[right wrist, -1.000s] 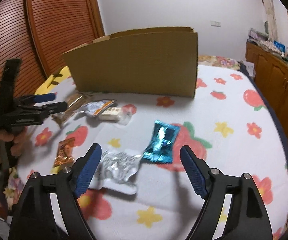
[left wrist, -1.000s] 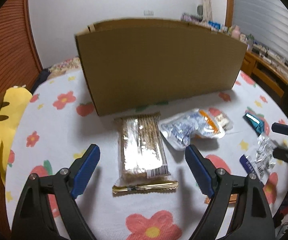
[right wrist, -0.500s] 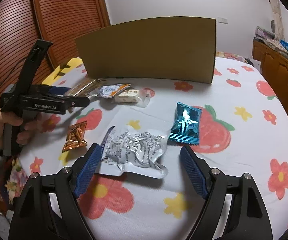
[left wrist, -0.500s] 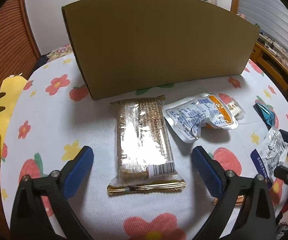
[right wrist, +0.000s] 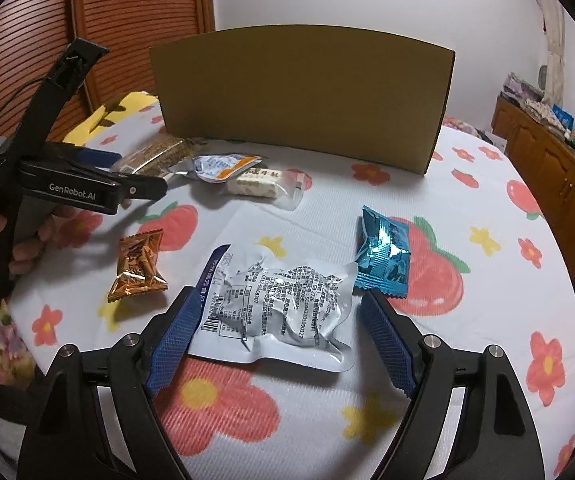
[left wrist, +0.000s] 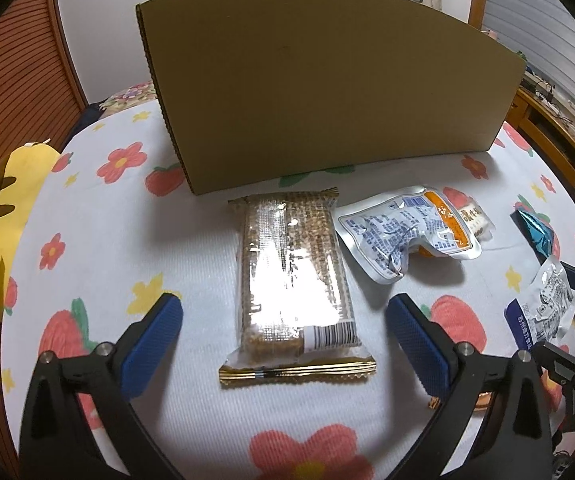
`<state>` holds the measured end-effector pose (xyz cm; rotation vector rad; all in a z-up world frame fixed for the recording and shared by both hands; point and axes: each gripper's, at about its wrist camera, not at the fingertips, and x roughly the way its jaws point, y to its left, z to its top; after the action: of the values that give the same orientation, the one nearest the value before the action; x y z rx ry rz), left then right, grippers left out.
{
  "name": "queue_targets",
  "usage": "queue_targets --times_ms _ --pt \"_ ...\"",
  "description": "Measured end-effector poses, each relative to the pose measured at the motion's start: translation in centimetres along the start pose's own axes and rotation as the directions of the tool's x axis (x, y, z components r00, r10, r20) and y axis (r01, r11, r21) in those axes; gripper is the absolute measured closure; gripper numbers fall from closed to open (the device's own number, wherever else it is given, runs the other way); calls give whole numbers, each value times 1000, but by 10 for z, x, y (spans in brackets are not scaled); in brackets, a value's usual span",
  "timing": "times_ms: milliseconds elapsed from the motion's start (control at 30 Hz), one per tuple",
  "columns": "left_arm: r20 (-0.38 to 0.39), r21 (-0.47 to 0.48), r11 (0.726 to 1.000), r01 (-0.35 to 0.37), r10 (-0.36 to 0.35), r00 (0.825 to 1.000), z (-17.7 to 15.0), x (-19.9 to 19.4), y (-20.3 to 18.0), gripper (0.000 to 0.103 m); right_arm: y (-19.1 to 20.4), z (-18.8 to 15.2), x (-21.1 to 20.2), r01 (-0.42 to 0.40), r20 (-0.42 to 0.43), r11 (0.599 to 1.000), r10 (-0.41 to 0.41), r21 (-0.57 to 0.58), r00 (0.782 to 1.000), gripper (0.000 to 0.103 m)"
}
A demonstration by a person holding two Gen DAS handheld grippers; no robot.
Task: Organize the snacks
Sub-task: 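Move both tools back over the wafer bar and foil packets on the table, then grasp the wafer bar with the left tool while the right tool grasps the silver foil packet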
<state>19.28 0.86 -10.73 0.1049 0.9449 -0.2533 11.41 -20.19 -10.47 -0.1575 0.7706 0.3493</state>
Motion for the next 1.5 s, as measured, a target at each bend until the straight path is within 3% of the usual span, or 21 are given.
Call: queue_targets --times_ms 133,300,533,600,667,933,1233,1333,1400,1500 --pt "-6 7 1000 7 -7 1000 1 0 3 0 0 -1 -1 -1 3 1000 1 -3 1000 20" --pt "13 8 1000 30 -30 999 1 -2 6 3 3 -3 -3 -16 13 1000 17 -11 1000 29" --pt "24 8 999 39 -40 999 9 0 9 17 0 -5 -6 -27 25 1000 27 5 999 36" --pt "35 14 1000 28 -29 999 10 0 9 30 -1 -5 -7 -32 26 999 32 8 999 37" --pt "50 16 999 30 -31 998 10 -3 9 56 -1 -5 -7 -33 27 999 33 6 999 37" --pt "99 1 1000 28 -28 995 5 -15 12 61 -3 -3 -6 -45 18 999 45 6 999 36" --pt "183 -44 997 67 -58 981 -9 -41 19 61 5 1 1 -40 -17 999 40 -32 999 23" --pt "200 -55 995 79 -67 978 -13 -46 20 61 8 1 2 -31 -18 999 31 -42 999 23" --pt "205 -57 995 86 -73 976 -16 -48 19 61 7 1 1 -31 -13 999 31 -42 999 27" --pt "209 -48 995 86 -75 975 -18 -49 14 61 1 2 -1 -38 2 999 38 -15 999 41"
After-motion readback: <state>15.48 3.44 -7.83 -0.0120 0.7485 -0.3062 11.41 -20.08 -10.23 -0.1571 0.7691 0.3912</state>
